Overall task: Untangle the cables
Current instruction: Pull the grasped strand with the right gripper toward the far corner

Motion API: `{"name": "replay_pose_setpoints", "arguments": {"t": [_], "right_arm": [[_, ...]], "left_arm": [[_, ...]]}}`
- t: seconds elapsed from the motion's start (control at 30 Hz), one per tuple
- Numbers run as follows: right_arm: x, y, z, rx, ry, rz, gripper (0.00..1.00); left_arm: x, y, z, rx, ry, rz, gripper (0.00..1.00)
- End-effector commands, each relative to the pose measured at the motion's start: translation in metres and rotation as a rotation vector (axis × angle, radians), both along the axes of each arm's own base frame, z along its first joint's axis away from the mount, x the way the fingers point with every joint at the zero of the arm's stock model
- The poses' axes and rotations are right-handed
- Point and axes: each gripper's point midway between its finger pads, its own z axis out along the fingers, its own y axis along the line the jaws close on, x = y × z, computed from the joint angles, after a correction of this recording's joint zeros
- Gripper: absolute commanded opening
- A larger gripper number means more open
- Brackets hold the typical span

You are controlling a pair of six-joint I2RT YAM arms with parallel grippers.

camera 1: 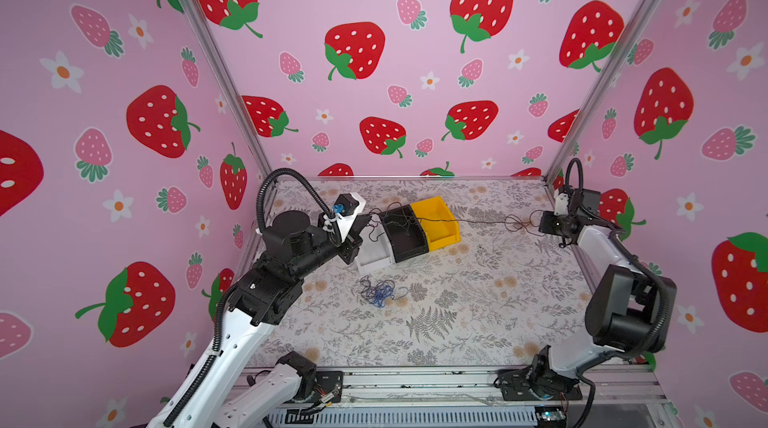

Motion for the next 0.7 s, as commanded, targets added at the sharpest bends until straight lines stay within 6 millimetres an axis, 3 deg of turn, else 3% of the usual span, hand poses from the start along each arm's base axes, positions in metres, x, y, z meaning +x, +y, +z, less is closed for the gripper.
{"name": "replay_pose_setpoints", "arguments": {"t": [0.0, 0.23, 0.37, 0.53, 0.67], "right_arm": [[0.010, -0.002, 0.008, -0.006, -0.030, 0.011, 0.00], [0.021, -0.003, -0.004, -0.003, -0.003, 0.019, 0.00], [0.025, 0.002, 0.004, 0.011, -0.024, 0.033, 0.00], [0.026, 0.020, 0.028, 0.034, -0.082, 0.093, 0.00], [0.023, 0.043, 0.063, 0.037, -0.152, 0.158, 0.00]], "left_arm": [[-0.005, 0.013, 0.004, 0.007, -0.012, 0.028, 0.00], [-0.010, 0.037, 0.013, 0.010, -0.030, 0.094, 0.00], [-0.013, 0.023, 0.009, -0.035, 0.024, 0.005, 0.00], [-0.006, 0.007, 0.000, -0.106, 0.074, -0.057, 0.00], [-0.006, -0.009, 0.013, -0.169, 0.080, -0.127, 0.00]]}}
